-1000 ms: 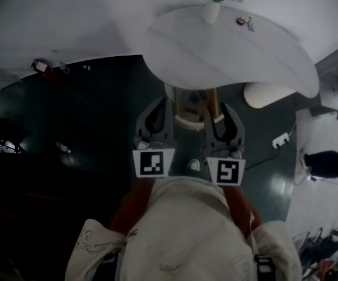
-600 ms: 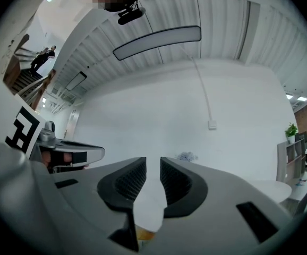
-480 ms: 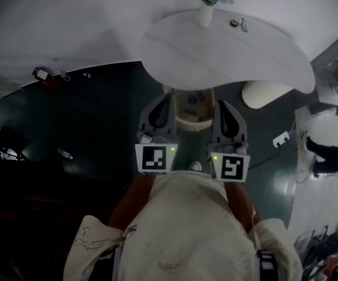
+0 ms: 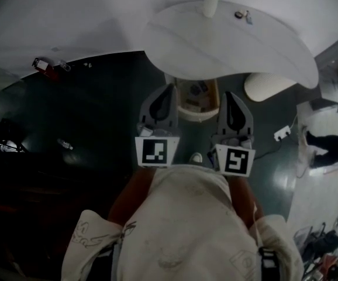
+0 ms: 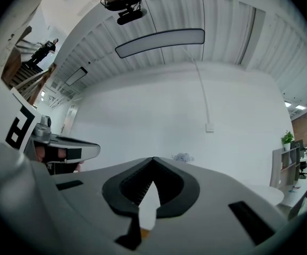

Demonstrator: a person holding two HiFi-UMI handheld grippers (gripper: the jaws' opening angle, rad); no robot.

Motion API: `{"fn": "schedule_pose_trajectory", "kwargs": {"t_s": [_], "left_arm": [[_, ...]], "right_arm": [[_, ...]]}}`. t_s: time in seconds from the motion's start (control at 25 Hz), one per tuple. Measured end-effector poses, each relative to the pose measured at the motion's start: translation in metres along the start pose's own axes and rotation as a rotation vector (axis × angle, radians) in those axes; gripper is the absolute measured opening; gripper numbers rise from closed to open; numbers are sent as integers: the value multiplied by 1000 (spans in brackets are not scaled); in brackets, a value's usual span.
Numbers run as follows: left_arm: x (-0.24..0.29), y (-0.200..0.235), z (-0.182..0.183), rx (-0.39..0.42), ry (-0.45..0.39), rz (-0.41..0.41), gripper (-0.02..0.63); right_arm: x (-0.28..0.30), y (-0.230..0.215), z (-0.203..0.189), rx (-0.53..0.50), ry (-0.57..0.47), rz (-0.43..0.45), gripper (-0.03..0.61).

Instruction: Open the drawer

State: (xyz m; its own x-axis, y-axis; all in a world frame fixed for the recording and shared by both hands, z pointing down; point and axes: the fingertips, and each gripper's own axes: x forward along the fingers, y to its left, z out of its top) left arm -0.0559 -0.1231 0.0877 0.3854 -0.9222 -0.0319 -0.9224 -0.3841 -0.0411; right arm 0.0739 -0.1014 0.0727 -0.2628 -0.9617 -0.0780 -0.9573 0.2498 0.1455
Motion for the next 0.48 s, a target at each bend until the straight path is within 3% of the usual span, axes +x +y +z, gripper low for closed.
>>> {"fn": "schedule_pose_trajectory", "kwargs": {"t_s": [0.48], "left_arm": [[0, 1, -10, 8, 10, 6, 2]], "right_arm": [[1, -5, -12, -1, 26, -5, 3]]}}
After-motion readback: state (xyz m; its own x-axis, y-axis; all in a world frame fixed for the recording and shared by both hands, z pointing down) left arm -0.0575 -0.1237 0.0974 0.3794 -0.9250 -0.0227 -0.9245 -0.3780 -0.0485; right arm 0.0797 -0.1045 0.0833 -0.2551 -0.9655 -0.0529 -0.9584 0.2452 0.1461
